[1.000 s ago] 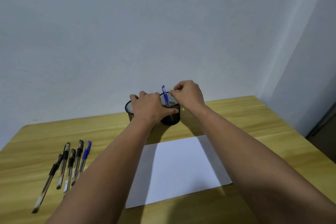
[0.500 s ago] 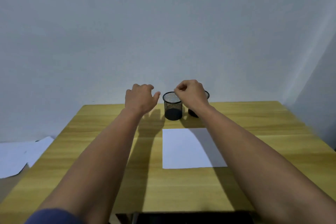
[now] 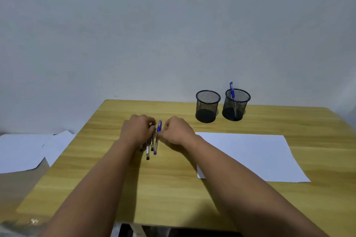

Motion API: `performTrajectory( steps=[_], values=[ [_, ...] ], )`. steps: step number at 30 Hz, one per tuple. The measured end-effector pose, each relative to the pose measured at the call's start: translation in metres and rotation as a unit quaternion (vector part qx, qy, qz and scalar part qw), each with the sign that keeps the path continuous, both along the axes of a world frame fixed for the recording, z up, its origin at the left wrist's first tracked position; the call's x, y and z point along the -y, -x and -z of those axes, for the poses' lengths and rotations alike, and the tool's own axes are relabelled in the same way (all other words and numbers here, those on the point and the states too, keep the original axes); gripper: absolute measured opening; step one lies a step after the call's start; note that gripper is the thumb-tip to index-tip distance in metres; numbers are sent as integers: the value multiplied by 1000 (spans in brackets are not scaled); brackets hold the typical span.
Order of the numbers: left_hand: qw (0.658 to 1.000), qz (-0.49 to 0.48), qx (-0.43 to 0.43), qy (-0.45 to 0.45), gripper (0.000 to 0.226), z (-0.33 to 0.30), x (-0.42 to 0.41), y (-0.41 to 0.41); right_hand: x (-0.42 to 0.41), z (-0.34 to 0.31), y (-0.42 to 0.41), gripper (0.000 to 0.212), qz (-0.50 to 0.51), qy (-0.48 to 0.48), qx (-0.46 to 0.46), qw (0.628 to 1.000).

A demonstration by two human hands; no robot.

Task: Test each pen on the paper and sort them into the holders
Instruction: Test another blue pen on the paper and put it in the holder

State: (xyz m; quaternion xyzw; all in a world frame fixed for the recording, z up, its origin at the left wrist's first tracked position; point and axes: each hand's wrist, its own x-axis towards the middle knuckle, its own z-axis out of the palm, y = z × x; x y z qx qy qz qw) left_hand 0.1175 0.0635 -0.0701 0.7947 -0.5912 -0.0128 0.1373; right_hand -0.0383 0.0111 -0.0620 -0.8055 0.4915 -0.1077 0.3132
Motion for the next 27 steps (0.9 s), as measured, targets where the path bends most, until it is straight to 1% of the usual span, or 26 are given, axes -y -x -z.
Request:
performTrajectory(
  steps=[2,7,10,13,15,18,20,22,24,27],
  values=[
    [1000,8,-5,17,29,6,0,-5,-1,1,-9,37,4,10,-28,1000],
    [1000,4,6,26,32,14,2,-10,-2,-5,-16,30,6,56,-100,993],
    [999,7,14,31,42,12,2,-7,2,-9,-10,33,24,61,-85,994],
    [998,23,20,53,53,7,0,0,15,-18,7,34,19,6,-19,1000],
    [996,41,13,78,52,2,-2,7,22,-28,25,26,-7,-53,33,998],
    [988,86,-8,125,38,-9,-4,21,24,-44,58,18,-33,-112,88,989],
    [981,104,-30,160,27,-19,-6,30,22,-56,83,14,-16,-133,130,982],
    [978,118,-37,171,21,-29,-9,40,21,-67,106,13,14,-158,194,968],
    [975,129,-35,175,19,-37,-11,49,22,-76,126,17,43,-175,263,948],
    [968,132,-76,198,17,-50,-13,69,22,-82,143,9,82,-202,351,911]
  ],
)
